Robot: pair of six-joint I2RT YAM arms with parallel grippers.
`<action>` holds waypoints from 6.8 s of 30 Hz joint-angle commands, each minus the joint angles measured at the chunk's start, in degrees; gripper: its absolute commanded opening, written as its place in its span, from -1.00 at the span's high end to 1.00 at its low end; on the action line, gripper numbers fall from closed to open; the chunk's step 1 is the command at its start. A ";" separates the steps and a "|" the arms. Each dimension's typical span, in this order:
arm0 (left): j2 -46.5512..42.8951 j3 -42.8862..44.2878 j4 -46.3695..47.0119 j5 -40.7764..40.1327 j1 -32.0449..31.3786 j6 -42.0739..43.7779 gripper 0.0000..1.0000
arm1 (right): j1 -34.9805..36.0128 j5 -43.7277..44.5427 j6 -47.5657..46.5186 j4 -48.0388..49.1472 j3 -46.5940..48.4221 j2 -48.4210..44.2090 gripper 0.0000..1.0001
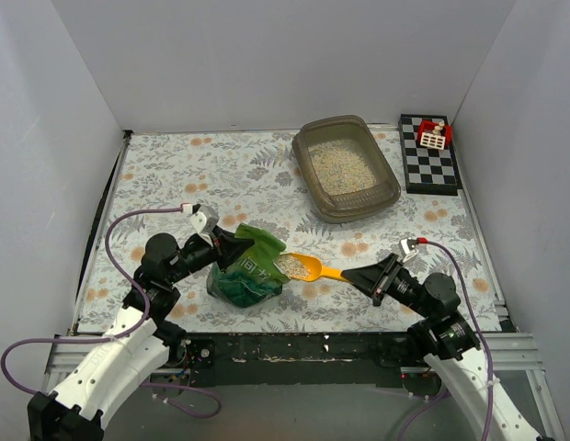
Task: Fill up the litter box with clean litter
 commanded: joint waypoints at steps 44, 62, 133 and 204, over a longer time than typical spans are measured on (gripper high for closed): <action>-2.88 -0.84 -4.53 -14.37 -0.39 -0.01 1.00 | -0.37 10.63 6.72 8.52 17.71 -4.14 0.97; -2.53 -0.75 -4.62 -14.72 -0.65 0.25 1.00 | -0.37 23.02 12.00 35.69 9.45 7.38 0.97; 1.34 3.02 -10.77 -14.19 -1.00 -1.68 1.00 | -5.39 5.48 -65.70 -52.98 103.78 81.85 0.97; -6.40 2.58 -10.60 -10.68 -1.88 0.78 1.00 | 19.49 -1.57 -37.15 -15.85 54.30 90.44 0.97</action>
